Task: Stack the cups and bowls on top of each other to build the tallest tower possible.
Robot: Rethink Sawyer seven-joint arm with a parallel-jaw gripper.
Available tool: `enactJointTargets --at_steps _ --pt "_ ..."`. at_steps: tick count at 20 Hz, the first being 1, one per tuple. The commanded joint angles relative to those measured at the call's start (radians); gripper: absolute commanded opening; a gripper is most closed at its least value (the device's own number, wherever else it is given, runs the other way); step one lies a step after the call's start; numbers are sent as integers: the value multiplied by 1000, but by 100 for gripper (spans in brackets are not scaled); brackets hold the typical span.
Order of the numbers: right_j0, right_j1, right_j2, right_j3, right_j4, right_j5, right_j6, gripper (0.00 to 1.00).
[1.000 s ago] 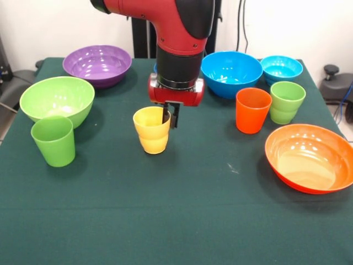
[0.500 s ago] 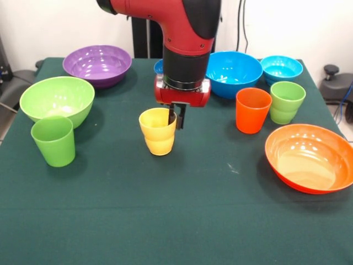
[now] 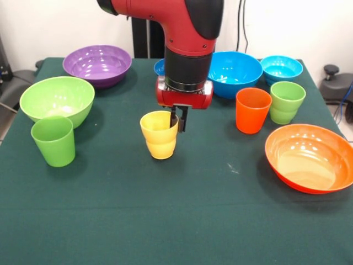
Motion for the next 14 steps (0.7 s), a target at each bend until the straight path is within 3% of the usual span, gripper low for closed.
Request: enactJointTargets --at_steps 1,14 --pt "3 16 108 -66 9 56 74 0" --pt "-14 42 120 -71 -1 23 68 0"
